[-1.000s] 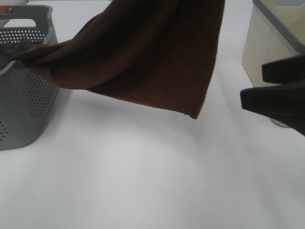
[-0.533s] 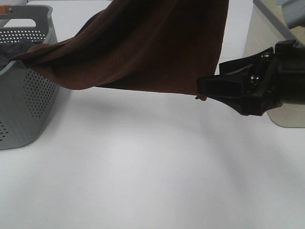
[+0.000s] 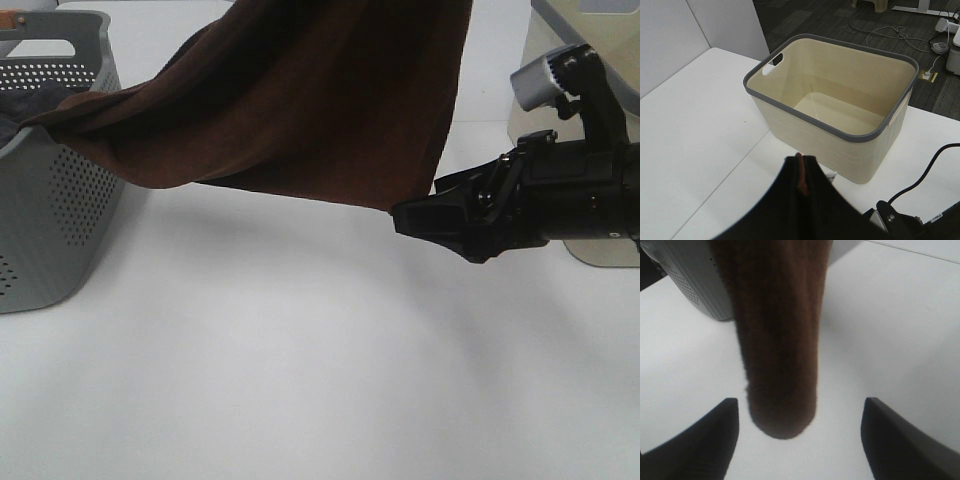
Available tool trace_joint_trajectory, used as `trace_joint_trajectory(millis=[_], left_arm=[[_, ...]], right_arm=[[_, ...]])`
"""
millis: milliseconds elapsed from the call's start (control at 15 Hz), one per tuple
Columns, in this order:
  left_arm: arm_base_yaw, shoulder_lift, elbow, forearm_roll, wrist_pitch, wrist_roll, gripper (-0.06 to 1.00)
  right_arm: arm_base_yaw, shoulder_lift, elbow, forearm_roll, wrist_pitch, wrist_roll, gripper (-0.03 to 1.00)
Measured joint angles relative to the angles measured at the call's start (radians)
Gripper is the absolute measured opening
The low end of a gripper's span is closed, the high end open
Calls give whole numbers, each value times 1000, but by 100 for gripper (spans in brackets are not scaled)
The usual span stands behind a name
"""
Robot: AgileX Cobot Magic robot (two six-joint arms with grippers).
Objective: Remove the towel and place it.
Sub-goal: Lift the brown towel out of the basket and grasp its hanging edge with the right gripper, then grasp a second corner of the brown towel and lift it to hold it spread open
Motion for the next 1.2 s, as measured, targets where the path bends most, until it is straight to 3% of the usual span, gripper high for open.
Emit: trace_joint_trajectory(millis=[133, 467, 533, 600, 733, 800, 867, 1067, 1200], left_arm=[[0, 0, 0, 0, -7, 0, 0], [0, 0, 0, 0, -32, 0, 0], [0, 0, 0, 1, -37, 0, 0], [0, 0, 0, 1, -37, 0, 0], [0, 0, 0, 1, -38, 0, 0], [0, 0, 0, 1, -39, 0, 0], [0, 0, 0, 2, -39, 0, 0], [25, 16, 0, 30, -45, -26, 0], [85, 57, 0, 38, -44, -70, 0]], right_arm=[[0, 10, -24, 0, 55, 0, 64], [0, 11, -61, 4, 64, 2, 49], [0, 11, -61, 4, 64, 9, 36], [0, 11, -61, 4, 64, 11, 32], [0, 11, -61, 4, 64, 50, 10], [0, 11, -61, 4, 64, 83, 2], [0, 11, -61, 4, 64, 156, 0], [0, 11, -61, -4, 64, 341, 0], [0, 11, -61, -86, 65, 484, 0]])
